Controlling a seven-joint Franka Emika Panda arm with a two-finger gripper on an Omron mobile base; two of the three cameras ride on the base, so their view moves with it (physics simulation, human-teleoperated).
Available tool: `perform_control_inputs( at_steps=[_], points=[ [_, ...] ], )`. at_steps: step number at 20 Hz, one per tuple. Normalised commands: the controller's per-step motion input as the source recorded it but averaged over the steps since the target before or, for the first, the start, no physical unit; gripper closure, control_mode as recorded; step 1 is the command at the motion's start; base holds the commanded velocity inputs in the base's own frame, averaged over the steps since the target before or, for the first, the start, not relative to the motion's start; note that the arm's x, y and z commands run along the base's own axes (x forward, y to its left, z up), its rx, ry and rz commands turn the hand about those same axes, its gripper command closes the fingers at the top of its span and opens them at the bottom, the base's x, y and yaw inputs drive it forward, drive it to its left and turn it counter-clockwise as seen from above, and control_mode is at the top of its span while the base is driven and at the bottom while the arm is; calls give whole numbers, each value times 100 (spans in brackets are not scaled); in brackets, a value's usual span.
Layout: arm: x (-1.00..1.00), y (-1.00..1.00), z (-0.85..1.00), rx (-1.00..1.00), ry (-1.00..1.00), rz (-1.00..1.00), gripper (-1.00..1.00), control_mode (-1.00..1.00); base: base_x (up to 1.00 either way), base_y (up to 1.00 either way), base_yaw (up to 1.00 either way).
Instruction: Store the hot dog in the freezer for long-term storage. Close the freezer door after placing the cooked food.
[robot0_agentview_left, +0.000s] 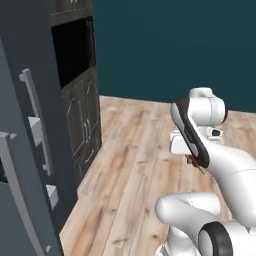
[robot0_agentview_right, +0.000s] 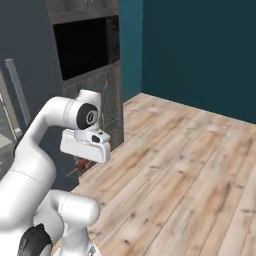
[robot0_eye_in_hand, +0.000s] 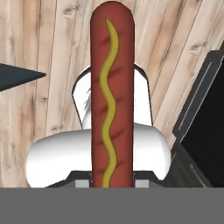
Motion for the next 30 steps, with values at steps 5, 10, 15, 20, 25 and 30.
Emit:
perform_control_inputs(
  at_steps=[5, 10, 15, 20, 25, 30],
  points=[
    [0, 0, 0, 0, 0, 0, 100, 100, 43, -14, 53],
    [0, 0, 0, 0, 0, 0, 100, 100, 45, -16, 55],
    [0, 0, 0, 0, 0, 0, 100, 100, 67, -37, 69],
    [0, 0, 0, 0, 0, 0, 100, 100, 55, -48, 71],
    [0, 0, 0, 0, 0, 0, 100, 100, 45, -53, 74],
    [0, 0, 0, 0, 0, 0, 100, 100, 10, -31, 66]
  ],
)
